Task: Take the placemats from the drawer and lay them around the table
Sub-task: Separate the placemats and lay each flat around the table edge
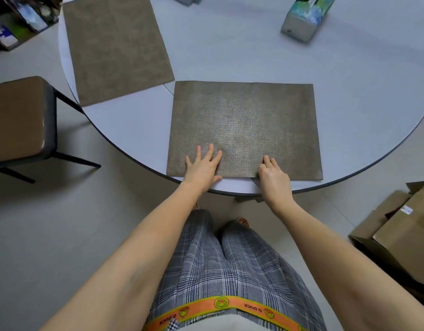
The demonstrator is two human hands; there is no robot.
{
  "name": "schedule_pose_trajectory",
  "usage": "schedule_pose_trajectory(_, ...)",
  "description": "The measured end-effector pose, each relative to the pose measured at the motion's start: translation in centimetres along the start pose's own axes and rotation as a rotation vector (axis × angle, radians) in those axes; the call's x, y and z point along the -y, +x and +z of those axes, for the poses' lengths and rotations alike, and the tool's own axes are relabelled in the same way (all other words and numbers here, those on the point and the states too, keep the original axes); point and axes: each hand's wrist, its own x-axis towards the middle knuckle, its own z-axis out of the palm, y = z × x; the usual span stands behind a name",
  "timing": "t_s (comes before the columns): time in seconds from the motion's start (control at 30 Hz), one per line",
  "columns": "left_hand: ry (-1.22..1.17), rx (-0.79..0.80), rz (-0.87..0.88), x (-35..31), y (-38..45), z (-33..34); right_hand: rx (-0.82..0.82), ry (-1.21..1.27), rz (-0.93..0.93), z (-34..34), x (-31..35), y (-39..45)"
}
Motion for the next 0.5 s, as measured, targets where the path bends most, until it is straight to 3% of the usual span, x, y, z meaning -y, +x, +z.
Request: schedule_pose_trajectory(0.5, -0.045, -0.003, -0.014, -0.46, 0.18, -0.64, -0.022, 0.064, 0.007, -0.21, -0.16, -0.56)
